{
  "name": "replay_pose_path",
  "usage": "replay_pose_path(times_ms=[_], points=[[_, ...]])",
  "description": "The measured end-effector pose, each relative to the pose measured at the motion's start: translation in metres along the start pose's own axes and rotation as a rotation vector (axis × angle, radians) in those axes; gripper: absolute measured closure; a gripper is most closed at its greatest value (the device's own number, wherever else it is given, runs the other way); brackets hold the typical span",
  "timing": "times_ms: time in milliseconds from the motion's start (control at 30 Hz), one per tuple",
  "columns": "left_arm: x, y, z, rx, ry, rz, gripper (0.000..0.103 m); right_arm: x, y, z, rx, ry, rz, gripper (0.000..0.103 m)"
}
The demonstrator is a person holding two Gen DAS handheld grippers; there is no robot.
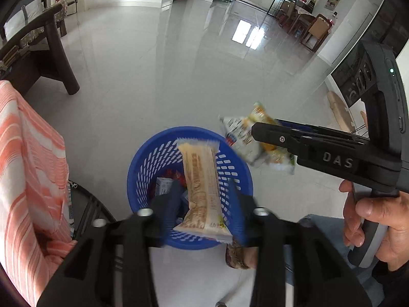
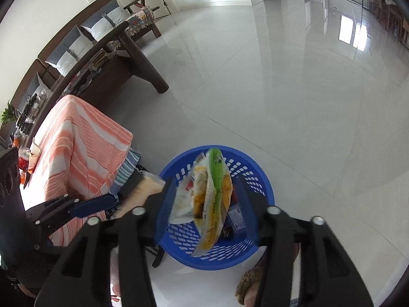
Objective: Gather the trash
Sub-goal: 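Bring both open tools back over the table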
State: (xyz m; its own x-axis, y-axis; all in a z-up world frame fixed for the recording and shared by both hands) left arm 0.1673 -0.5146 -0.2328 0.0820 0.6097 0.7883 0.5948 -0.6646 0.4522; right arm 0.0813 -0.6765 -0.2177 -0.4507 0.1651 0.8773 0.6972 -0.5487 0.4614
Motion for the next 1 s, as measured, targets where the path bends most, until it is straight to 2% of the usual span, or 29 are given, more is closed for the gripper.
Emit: replay_pose_path(times_ms=[33,133,200,233,267,333,367,400,500,600,667,733,900,1000], points=[[-0.003,0.002,0.001,-0.003,0.015,-0.015,0.027,0.003,0.001,-0.001,-0.007,-0.009,-0.014,0.050],[-0.003,0.004,-0.002,0.007,0.033,-0.028,0.026,0.017,0.005,-0.005,-0.027,-0.031,-0.073,0.039],[0.012,0.001,-0.007,-0.002,0.036,-0.073,0.016,0.028,0.006,-0.004,-0.033,-0.034,-0.118,0.029],[0.024,-0.002,-0.008,-0.018,0.044,-0.106,0.009,0.032,0.005,-0.002,-0.032,-0.032,-0.137,0.028],[0.037,-0.006,-0.014,-0.042,0.053,-0.142,0.006,0.037,0.004,0.001,-0.026,-0.031,-0.155,0.026],[0.061,-0.015,-0.023,-0.089,0.076,-0.202,0.005,0.047,0.002,0.009,-0.011,-0.030,-0.195,0.016],[0.074,-0.021,-0.026,-0.106,0.090,-0.227,0.005,0.054,-0.001,0.015,0.002,-0.031,-0.226,0.008],[0.086,-0.027,-0.029,-0.111,0.099,-0.248,0.005,0.060,-0.004,0.022,0.018,-0.035,-0.261,0.004],[0.118,-0.053,-0.024,-0.037,0.096,-0.275,0.005,0.081,-0.015,0.052,0.123,-0.044,-0.371,0.005],[0.146,-0.080,-0.015,0.029,0.106,-0.259,0.005,0.095,-0.029,0.088,0.245,-0.045,-0.458,0.005],[0.166,-0.097,-0.006,0.039,0.133,-0.267,0.005,0.100,-0.039,0.112,0.303,-0.021,-0.475,0.005],[0.183,-0.114,0.009,0.061,0.211,-0.262,0.005,0.104,-0.054,0.137,0.341,0.008,-0.477,0.005],[0.239,-0.161,0.074,0.179,0.344,-0.313,0.005,0.107,-0.096,0.223,0.459,0.118,-0.394,0.005],[0.270,-0.185,0.114,0.236,0.454,-0.323,0.005,0.110,-0.114,0.284,0.555,0.156,-0.340,0.005]])
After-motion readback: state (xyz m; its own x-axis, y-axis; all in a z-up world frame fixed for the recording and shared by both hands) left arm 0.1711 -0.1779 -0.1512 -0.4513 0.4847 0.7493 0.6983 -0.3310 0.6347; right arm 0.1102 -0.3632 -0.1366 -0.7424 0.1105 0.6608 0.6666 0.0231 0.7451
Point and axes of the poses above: each gripper's, at about its wrist camera, not at the fingertips, and x roughly against the way its jaws point, z to its left, y to its top, the point moved 1 cm from there along -x, roughly the way its jaws point, and after that the axes turned 13 degrees about -y, right-handed, at the moved point
